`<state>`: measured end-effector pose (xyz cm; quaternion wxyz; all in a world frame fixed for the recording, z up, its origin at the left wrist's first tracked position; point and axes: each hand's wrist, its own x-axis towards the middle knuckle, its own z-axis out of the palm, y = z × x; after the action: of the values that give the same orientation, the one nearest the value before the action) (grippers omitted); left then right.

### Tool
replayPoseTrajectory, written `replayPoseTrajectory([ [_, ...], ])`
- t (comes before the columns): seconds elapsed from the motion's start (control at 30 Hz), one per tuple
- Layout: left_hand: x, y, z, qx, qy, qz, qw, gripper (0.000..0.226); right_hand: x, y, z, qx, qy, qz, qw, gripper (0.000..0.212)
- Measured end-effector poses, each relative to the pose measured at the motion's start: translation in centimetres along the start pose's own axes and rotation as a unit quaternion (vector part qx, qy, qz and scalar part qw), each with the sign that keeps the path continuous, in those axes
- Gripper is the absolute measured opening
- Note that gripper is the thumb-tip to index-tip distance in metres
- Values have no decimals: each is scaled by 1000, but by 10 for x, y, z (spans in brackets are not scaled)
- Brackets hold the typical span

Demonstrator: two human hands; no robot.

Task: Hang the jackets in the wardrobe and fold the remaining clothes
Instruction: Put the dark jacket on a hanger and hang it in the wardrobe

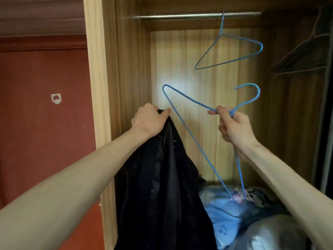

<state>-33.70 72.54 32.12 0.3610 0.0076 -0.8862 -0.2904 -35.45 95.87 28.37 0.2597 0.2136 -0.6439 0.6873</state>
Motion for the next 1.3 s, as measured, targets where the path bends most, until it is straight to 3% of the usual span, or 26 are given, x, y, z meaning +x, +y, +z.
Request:
replayPoseTrajectory([
  [0.23,-16,-15,28,-69,-46,-17,996,60,-71,2,-77,-44,-39,69,996,30],
  [0.4,-25,-14,33,-71,-68,-10,995,55,-87,-13,-102,-66,-92,104,988,44],
  [0.63,-45,-2,22,-14,-54,13,998,59,-106,-31,-109,-123,-186,146,964,30],
  [1.03,-120,49,14,207,-16,141,968,52,-127,-29,-30,-155,-151,91,972,32],
  [1.13,-140,60,12,227,-15,167,959,46,-144,-28,-7,-181,-141,74,970,51],
  [1.2,-154,65,9,214,-29,176,960,43,-159,-23,2,-139,-116,97,979,69],
  [1.3,-157,53,-4,112,-112,172,972,44,-179,-21,7,-73,-65,100,990,46],
])
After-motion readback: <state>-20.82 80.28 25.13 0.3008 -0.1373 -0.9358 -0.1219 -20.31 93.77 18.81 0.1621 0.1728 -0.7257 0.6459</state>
